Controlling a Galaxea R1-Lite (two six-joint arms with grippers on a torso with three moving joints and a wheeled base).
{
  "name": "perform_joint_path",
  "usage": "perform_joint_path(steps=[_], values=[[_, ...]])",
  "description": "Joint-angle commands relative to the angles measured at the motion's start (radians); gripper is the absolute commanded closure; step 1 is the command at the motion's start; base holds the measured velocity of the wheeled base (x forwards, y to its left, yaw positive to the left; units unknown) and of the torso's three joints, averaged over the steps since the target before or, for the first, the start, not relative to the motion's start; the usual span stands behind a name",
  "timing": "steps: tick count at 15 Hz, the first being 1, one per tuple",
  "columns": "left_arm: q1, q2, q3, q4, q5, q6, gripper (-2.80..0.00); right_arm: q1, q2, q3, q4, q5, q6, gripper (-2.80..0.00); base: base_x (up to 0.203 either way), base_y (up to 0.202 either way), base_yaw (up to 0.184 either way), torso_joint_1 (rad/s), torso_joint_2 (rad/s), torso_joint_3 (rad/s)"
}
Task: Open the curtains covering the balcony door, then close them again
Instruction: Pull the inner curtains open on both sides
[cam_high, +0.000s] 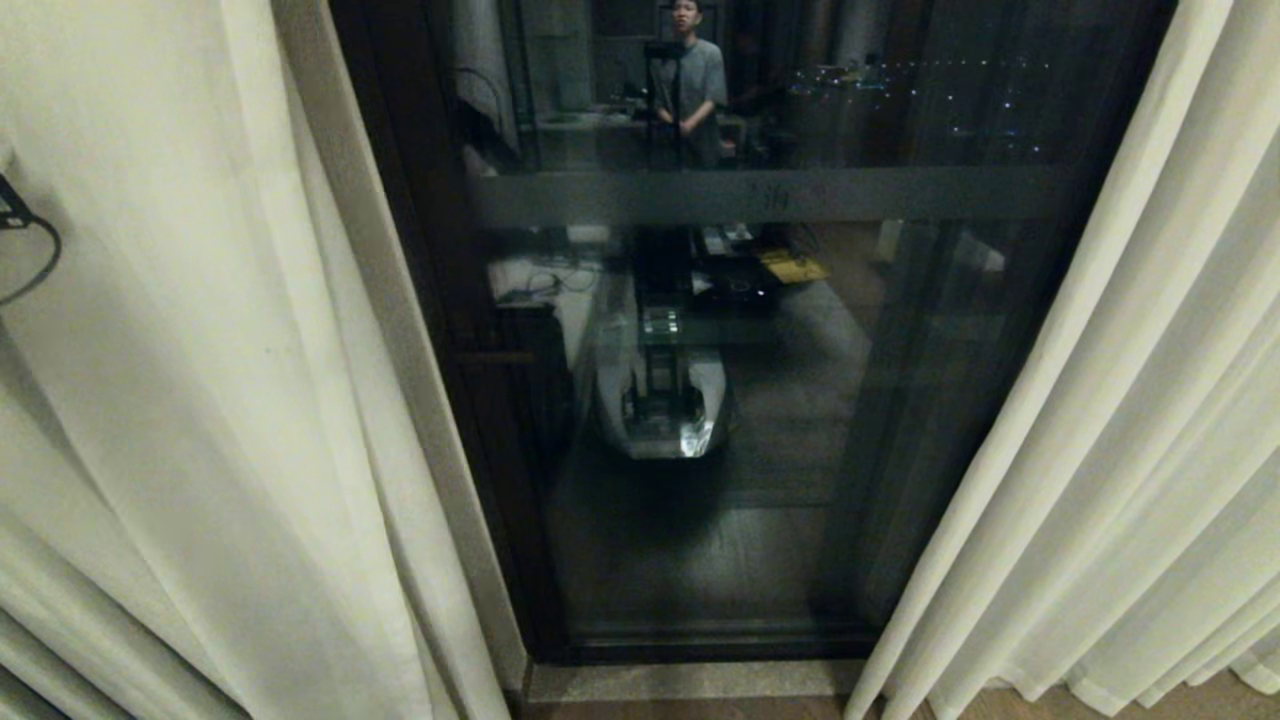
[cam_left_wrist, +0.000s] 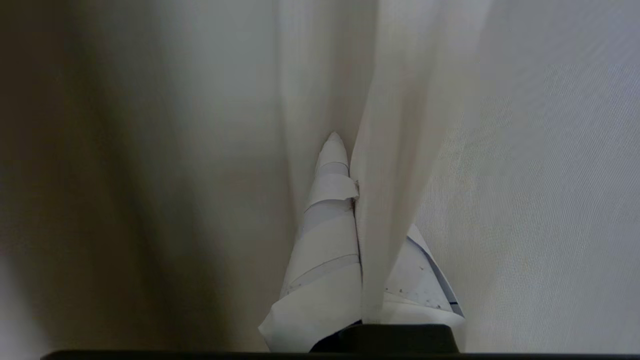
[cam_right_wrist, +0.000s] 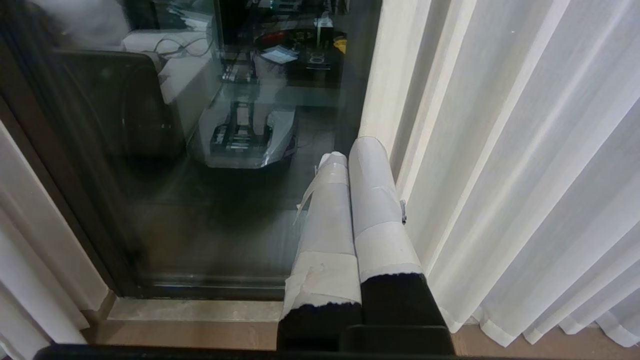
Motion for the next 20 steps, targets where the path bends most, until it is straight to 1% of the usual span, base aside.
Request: perform_joint_path(steps=[1,3,5,9,13,20], values=[[0.055,0.08,-0.071,0.018,-0.005,-0.004,0.0,0.0,0.001,0.0,-0.001,0.0,-0.001,0.0,0.0,0.0,0.0,0.0,0.0,0.0],[0.088,0.114,-0.116,0.042,-0.006,-0.004,0.0,0.0,0.001,0.0,-0.001,0.0,-0.002,0.0,0.0,0.0,0.0,0.0,0.0,0.0],[0.123,0.133,-0.12,0.047,-0.006,-0.014,0.0,0.0,0.001,0.0,0.0,0.0,-0.002,0.0,0.0,0.0,0.0,0.0,0.0,0.0],[0.155,0.154,-0.12,0.042,-0.006,-0.016,0.0,0.0,0.001,0.0,0.0,0.0,-0.001,0.0,0.0,0.0,0.0,0.0,0.0,0.0],[0.142,0.14,-0.119,0.036,-0.006,-0.015,0.0,0.0,0.001,0.0,-0.001,0.0,-0.001,0.0,0.0,0.0,0.0,0.0,0.0,0.0],[0.077,0.036,-0.096,0.038,-0.008,-0.012,0.0,0.0,0.001,0.0,-0.001,0.0,-0.002,0.0,0.0,0.0,0.0,0.0,0.0,0.0]])
